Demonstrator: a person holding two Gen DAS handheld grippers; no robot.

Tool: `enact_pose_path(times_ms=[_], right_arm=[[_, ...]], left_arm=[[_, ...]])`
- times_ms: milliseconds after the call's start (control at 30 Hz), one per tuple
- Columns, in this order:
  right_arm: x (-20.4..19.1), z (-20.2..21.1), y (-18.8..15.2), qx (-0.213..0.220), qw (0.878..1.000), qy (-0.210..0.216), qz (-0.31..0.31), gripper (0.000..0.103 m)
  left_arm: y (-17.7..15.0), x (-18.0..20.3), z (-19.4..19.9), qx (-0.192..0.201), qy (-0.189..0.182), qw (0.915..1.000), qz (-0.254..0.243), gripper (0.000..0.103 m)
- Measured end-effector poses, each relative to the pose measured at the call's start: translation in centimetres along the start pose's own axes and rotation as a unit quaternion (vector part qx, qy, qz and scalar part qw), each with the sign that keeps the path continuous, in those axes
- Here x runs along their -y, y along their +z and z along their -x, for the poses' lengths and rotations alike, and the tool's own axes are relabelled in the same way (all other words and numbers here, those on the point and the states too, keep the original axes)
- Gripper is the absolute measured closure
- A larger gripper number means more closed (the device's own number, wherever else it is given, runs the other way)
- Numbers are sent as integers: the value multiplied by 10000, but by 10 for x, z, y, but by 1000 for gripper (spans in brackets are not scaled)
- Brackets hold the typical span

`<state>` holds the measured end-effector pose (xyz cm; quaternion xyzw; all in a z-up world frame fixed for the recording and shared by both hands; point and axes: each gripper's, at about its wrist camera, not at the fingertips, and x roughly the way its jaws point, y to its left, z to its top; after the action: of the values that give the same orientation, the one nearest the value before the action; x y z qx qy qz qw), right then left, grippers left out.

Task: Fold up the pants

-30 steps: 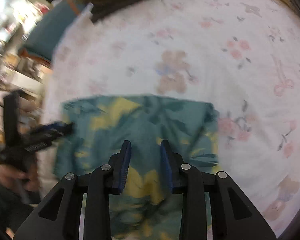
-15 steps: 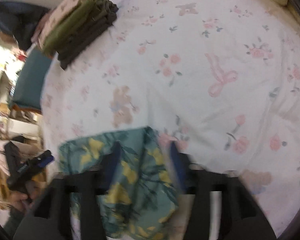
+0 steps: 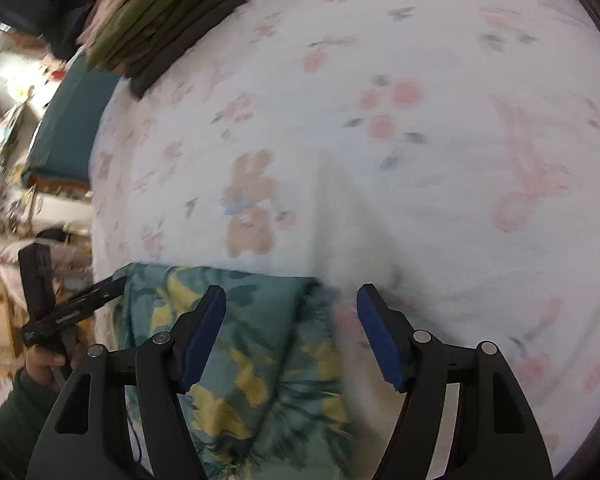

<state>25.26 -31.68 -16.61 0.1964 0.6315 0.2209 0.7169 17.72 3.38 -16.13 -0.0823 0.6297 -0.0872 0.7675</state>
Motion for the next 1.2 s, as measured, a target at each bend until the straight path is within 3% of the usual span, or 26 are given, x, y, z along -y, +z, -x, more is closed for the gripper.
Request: enact_pose_path(times_ms=[33,67,133,167,267,367,400,500,533,600,667,767,867,933,1000,1067,1133,1200], right_arm=[[-4,-5,0,-76,9999,-77,116,38],[-9,-9,-1,-117,9993,-207,285,57],[-17,-17,-2,-240,9973,-399,577,86],[-20,-15,0,-183,9971,-365,638,95],[-32,5,9,283,9949,-303,920,96],[-48,45,20,1422,9825,-394,1133,96],[-49,50,20,1518,9808,-408,1157,96],[-53,55,10,1483,9764,-422,1512,96],[-53,56,6,1420,9761,-423,1592,96],[-54,61,-5,1299,9728,-425,1869,96],[-57,62,-11,1319,9699,-502,1986,96],[-66,73,-25,1488,9648,-543,2099,96],[-83,83,-45,1554,9501,-802,2583,97],[-92,82,-62,1457,9398,-945,2943,97],[-96,73,-79,1153,9310,-1207,3247,98],[-89,66,-90,853,9388,-1083,3156,99],[-89,62,-105,715,9355,-1126,3273,99],[-90,56,-125,439,9299,-1227,3439,99]], left_arm=[[-1,2,-1,-2,55,9999,-121,70],[0,2,-2,-12,36,9998,-188,93],[7,2,-1,-51,-122,9997,-216,96],[11,3,4,37,-149,9994,-320,96],[30,8,22,454,-195,9979,-424,97],[45,18,61,1388,-179,9870,-789,96],[46,23,66,1478,-100,9841,-982,96],[35,36,70,1382,148,9754,-1712,96],[32,35,69,1243,124,9761,-1776,96],[32,32,68,1091,-140,9834,-1442,96],[23,38,78,1421,81,9750,-1709,96],[10,40,87,1482,122,9699,-1927,96],[-9,51,93,1639,496,9486,-2661,96],[-24,54,87,1428,691,9395,-3037,96],[-32,51,83,1072,640,9461,-2989,96],[-43,51,82,1037,654,9457,-3010,96],[-61,53,85,1066,623,9366,-3280,97],[-87,58,80,1020,919,9132,-3836,97]])
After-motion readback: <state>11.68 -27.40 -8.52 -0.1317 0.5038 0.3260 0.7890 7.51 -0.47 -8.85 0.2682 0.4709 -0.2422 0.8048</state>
